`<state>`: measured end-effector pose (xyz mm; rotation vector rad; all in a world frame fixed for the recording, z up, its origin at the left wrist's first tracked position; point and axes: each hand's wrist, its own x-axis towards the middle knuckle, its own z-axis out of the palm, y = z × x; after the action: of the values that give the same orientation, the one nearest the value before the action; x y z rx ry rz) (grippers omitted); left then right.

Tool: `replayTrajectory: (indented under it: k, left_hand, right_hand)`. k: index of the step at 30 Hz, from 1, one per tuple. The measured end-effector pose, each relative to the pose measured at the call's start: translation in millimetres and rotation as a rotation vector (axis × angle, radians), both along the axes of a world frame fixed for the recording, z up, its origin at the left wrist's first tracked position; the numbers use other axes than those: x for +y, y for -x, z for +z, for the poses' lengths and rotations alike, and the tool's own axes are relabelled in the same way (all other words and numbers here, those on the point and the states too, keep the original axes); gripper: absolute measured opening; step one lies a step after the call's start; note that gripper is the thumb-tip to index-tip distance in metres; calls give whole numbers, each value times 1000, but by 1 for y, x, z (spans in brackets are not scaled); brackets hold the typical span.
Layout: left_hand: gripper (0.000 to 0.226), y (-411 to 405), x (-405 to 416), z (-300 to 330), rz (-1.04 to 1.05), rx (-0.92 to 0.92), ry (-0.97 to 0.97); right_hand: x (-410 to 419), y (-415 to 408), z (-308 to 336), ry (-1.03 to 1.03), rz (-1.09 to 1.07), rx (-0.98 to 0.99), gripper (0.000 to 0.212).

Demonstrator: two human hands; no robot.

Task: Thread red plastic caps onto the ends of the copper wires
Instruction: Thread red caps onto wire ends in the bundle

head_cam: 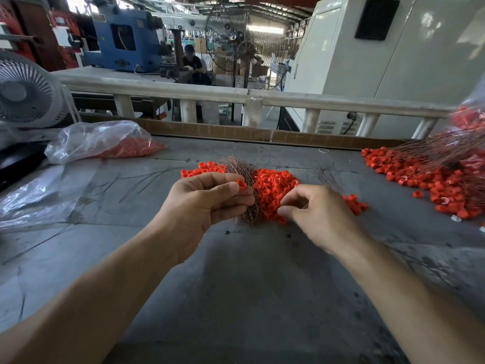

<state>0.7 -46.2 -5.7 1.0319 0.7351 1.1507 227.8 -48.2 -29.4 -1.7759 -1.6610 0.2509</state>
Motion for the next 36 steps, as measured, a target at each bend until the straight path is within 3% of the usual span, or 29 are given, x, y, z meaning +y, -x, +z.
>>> replayTrajectory:
  k: [5,10,16,23,28,36]
  left_hand:
    - [26,0,0,0,-10,8,3]
    - [25,0,0,0,-22,6,1]
    - [25,0,-1,-1,-29,19,2]
    - [29,-2,-2,-1,-43,12,15]
    - [30,-3,-2,-2,-50,-7,23]
    - [33,-3,-1,-2,-72,-19,23]
  right_hand:
    - [2,6,-4,-1,27,-44,13]
    - [3,4,-1,-42,41,241,12]
    - [6,7,-6,-35,32,253,13]
    - [-7,18,14,-141,198,620,12]
    - [-14,32,20,-92,318,847,8]
    - [-18,34,23,-87,355,839,11]
